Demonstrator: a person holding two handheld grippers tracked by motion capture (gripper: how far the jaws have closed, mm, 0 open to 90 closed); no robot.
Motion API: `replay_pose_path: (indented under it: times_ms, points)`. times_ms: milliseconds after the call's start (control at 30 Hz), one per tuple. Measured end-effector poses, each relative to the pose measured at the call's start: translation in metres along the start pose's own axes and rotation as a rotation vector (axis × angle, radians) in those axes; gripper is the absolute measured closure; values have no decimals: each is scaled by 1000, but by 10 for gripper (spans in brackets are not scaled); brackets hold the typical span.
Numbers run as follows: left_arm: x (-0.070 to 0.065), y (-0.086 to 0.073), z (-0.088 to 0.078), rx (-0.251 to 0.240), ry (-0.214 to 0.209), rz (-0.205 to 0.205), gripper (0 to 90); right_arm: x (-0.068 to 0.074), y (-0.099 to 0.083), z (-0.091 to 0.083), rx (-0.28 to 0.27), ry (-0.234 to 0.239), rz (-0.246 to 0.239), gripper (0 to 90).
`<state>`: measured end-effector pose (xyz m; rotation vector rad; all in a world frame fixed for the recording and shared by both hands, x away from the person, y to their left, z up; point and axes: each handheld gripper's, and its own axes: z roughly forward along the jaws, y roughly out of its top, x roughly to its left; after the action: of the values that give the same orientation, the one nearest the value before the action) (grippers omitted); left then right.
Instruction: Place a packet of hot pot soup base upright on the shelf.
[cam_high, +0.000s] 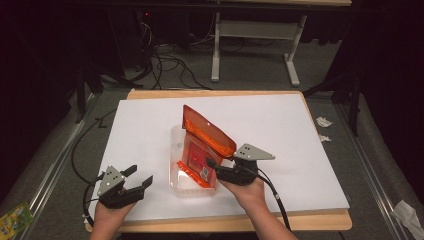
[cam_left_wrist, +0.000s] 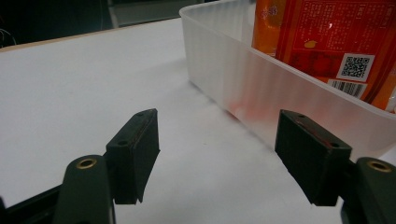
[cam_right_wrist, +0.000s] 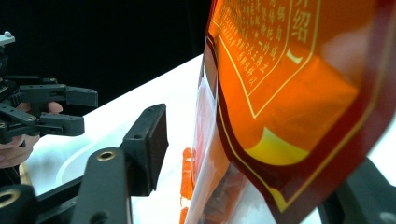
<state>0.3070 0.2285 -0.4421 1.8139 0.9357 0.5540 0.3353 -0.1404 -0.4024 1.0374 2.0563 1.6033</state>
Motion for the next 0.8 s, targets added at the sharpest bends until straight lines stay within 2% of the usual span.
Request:
replay_pose_path:
  times_ms: [500, 600, 800]
  points:
    - [0, -1, 1, 3, -6, 1, 310, -9, 7, -15, -16, 58, -9, 190]
    - [0, 0, 1, -2, -10, -1, 306, -11, 8, -20, -2, 43, -32, 153]
    - [1, -1, 0, -5, -3, -13, 291, -23, 10, -40, 10, 36, -37, 54]
